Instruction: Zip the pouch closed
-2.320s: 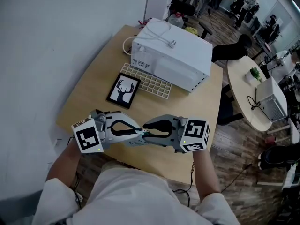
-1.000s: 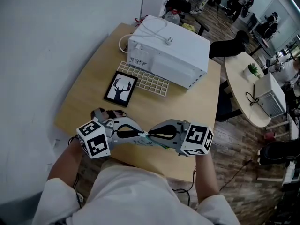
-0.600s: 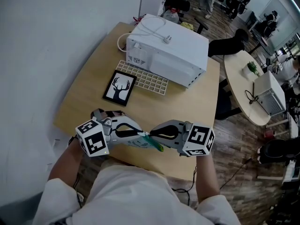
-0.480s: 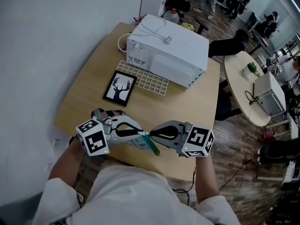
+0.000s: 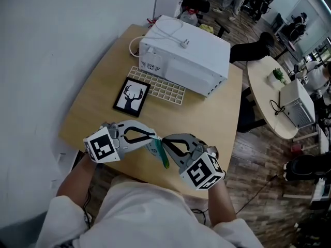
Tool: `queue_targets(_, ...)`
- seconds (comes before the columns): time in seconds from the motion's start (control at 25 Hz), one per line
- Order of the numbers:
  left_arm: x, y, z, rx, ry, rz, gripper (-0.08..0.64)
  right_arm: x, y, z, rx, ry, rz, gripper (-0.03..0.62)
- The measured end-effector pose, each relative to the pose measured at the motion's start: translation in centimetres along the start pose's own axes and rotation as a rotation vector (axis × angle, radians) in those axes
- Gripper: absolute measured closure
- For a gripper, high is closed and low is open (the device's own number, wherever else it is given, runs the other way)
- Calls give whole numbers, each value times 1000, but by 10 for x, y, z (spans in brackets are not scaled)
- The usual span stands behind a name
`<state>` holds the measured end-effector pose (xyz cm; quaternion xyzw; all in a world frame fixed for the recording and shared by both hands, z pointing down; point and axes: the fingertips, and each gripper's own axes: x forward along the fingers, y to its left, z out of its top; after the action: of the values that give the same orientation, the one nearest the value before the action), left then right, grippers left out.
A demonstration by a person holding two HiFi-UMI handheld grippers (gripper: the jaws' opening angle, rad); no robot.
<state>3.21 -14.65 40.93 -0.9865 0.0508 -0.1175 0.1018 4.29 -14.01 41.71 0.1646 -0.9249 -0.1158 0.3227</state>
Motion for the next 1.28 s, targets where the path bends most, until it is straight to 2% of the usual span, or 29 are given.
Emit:
queue_targets(0.12,0,6,-5,-65,-17,24,535,2,-2,-2,-63,24,-66,591)
queue_targets(0.36,4,26,-12,-301,-50,116,535,8,-13,-8,-213,109,-194,591)
queue_targets(0.56,3,39,-13,-550,-138,143,537,8,-23,-9,-228,122,-256,591)
queue_targets(0.76,0,47,-12,-618,-182,185,537,8,-25,-11,-220,118,-267,591)
queue_targets(1.08,-4,59,-13,-585,-180,283,537,8,-24,-19,-223,138,-268,591)
queue_targets(1.2,-21,75,-15,-625,-226,362,537,9,-20,-28,-209,155,-251,591)
queue_targets(1.28,-29,82,-16,-624,-228,382,535,7,-20,-34,-188,162,-252,591)
